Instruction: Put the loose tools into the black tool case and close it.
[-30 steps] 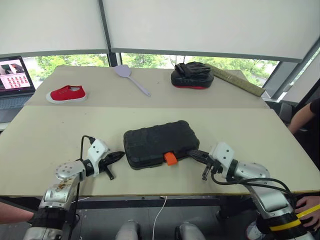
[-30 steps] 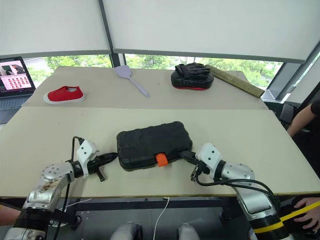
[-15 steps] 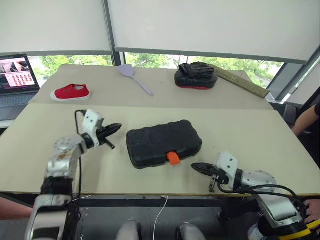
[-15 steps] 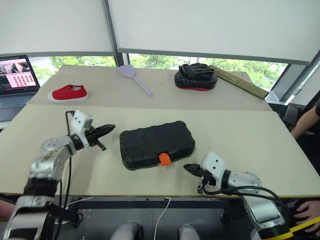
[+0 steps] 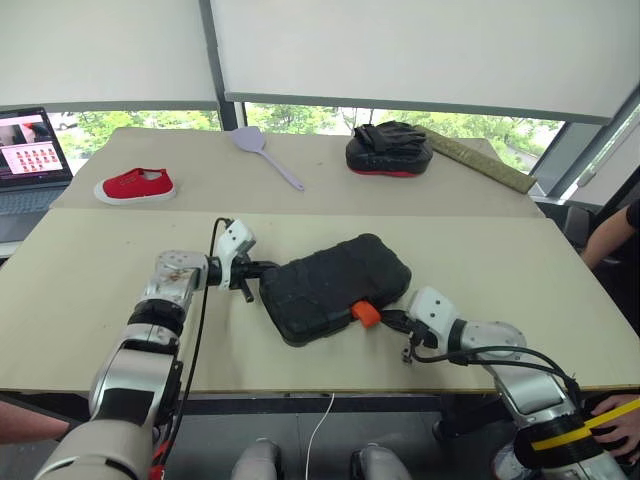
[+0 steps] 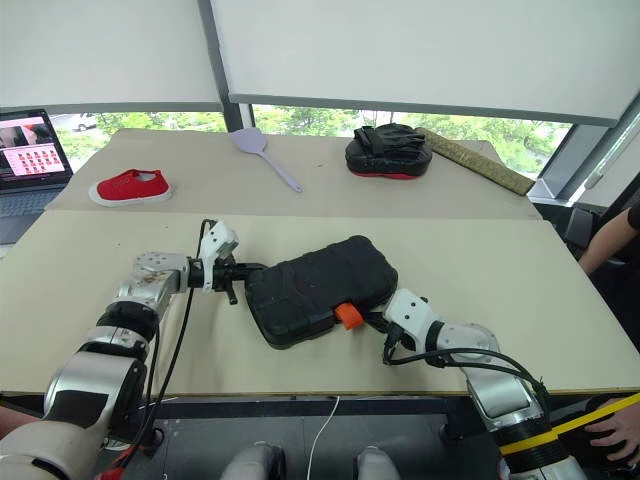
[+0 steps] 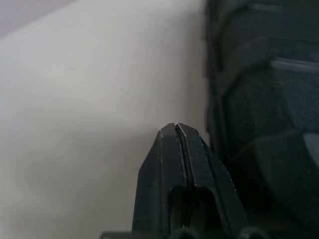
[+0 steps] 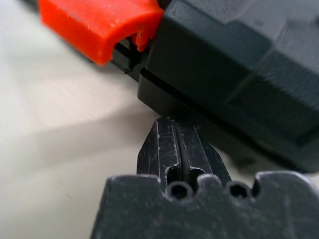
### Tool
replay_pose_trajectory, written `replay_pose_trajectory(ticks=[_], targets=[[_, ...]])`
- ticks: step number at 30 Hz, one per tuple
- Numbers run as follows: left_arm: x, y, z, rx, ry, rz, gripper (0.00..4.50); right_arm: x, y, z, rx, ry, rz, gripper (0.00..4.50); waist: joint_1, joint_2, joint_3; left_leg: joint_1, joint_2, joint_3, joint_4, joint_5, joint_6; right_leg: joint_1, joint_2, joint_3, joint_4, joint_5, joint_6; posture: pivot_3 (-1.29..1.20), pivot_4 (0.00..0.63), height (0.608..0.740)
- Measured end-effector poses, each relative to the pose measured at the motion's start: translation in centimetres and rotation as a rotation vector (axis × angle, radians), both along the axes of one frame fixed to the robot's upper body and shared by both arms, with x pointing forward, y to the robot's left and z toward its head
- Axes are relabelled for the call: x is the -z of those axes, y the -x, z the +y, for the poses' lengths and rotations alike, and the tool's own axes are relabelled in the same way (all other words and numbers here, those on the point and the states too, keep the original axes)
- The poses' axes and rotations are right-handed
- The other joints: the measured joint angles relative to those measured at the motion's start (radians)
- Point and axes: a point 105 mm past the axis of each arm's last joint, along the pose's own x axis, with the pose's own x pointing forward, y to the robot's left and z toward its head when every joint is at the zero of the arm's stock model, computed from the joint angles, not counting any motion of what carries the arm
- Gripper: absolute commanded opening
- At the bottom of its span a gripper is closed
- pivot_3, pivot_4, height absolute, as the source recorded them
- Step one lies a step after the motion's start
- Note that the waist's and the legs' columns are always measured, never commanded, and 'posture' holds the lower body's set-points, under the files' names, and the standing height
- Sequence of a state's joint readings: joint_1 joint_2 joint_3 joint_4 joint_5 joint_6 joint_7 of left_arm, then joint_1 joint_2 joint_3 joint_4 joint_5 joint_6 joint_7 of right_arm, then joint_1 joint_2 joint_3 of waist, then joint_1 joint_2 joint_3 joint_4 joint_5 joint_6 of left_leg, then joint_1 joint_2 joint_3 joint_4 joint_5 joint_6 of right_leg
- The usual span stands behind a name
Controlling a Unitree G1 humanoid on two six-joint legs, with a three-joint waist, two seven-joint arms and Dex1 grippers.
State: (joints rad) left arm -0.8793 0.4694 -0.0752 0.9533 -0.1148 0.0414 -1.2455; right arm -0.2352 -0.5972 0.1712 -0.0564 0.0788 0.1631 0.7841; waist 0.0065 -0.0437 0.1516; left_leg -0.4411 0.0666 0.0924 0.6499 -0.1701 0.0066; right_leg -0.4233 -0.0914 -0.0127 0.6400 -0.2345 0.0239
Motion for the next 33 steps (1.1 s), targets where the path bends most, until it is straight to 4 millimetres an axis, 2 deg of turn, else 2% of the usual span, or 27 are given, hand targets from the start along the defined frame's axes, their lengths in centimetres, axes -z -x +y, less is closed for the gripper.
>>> replay_pose_trajectory(ticks=[6,8,12,14,16,19,21,23,27,29,33], targets=[[2.2,3.2,0.8,0.077,0.011,0.068,0.05,0.3,-0.7,-0.5,0.017,0.018,-0.001,0.0,-0.01,0.0,0.0,0.0,0.001,0.0,0.0,0.0,0.0,-0.001,0.0,0.0,0.001,0.0,0.0,0.0,0.15,0.74],[2.0,3.7,1.6,0.074,-0.002,0.079,0.05,0.3,-0.6,-0.6,0.01,0.016,-0.007,0.0,-0.011,0.0,0.0,0.0,0.001,-0.001,0.0,0.0,0.0,-0.001,0.001,0.0,0.001,0.0,-0.001,0.0,0.15,0.74],[0.8,4.9,5.9,0.039,-0.064,0.171,0.05,0.7,1.3,-3.3,0.054,0.001,-0.006,0.0,-0.011,0.0,0.0,0.0,0.0,-0.001,0.0,0.0,0.0,0.0,0.0,0.0,0.001,-0.001,-0.001,0.0,0.15,0.74],[-0.3,5.5,6.0,0.08,-0.044,0.191,0.05,0.3,2.0,-3.9,0.071,-0.036,-0.028,0.0,-0.006,0.0,0.0,0.0,0.0,-0.001,0.0,0.0,0.0,0.0,-0.001,0.0,0.001,-0.001,-0.001,0.0,0.15,0.74],[-2.0,5.7,3.7,0.166,0.052,0.176,0.05,-0.5,3.1,-4.2,0.076,-0.099,-0.064,0.0,0.009,0.001,0.0,0.0,-0.001,-0.002,0.001,0.0,0.0,0.002,-0.001,-0.001,0.001,-0.001,0.0,0.0,0.15,0.74],[-4.5,5.7,-2.4,0.331,0.16,0.1,0.05,-1.9,4.6,-3.8,0.067,-0.189,-0.103,0.0,0.023,0.0,0.0,-0.002,-0.001,-0.003,0.006,0.0,0.0,0.003,0.0,0.0,0.001,-0.002,0.003,0.0,0.15,0.74],[-5.1,5.8,-6.3,0.409,0.165,0.049,0.05,-3.0,5.4,-3.0,0.043,-0.249,-0.124,0.0,0.018,0.001,0.0,-0.003,0.0,-0.003,0.009,-0.001,0.002,0.003,0.001,0.002,0.002,-0.002,0.003,0.0,0.15,0.74],[-4.8,5.3,-9.5,0.414,0.158,0.023,0.05,-3.9,5.7,-2.5,0.03,-0.279,-0.138,0.0,0.003,0.001,0.0,-0.003,0.0,-0.003,0.009,-0.001,0.002,0.003,0.002,0.004,0.002,-0.001,0.004,0.0,0.15,0.74],[-3.3,4.0,-12.7,0.348,0.083,-0.021,0.05,-4.6,5.6,-1.9,0.02,-0.287,-0.144,0.0,-0.004,0.001,0.0,-0.002,0.0,-0.006,0.009,-0.001,0.002,0.002,0.005,0.004,0.002,-0.001,0.004,0.0,0.15,0.74],[-2.7,3.3,-13.4,0.326,-0.02,-0.088,0.05,-4.4,5.3,-1.3,0.008,-0.267,-0.143,0.0,-0.005,0.002,-0.001,-0.001,0.001,-0.006,0.009,-0.002,0.003,0.003,0.005,0.005,0.002,-0.002,0.004,0.0,0.15,0.74],[-2.2,3.2,-13.8,0.322,-0.061,-0.118,0.05,-4.3,4.3,-0.7,0.017,-0.249,-0.15,0.0,-0.003,0.003,-0.003,0.0,0.001,-0.006,0.009,-0.002,0.003,0.004,0.005,0.005,0.002,-0.003,0.004,0.0,0.15,0.74]])
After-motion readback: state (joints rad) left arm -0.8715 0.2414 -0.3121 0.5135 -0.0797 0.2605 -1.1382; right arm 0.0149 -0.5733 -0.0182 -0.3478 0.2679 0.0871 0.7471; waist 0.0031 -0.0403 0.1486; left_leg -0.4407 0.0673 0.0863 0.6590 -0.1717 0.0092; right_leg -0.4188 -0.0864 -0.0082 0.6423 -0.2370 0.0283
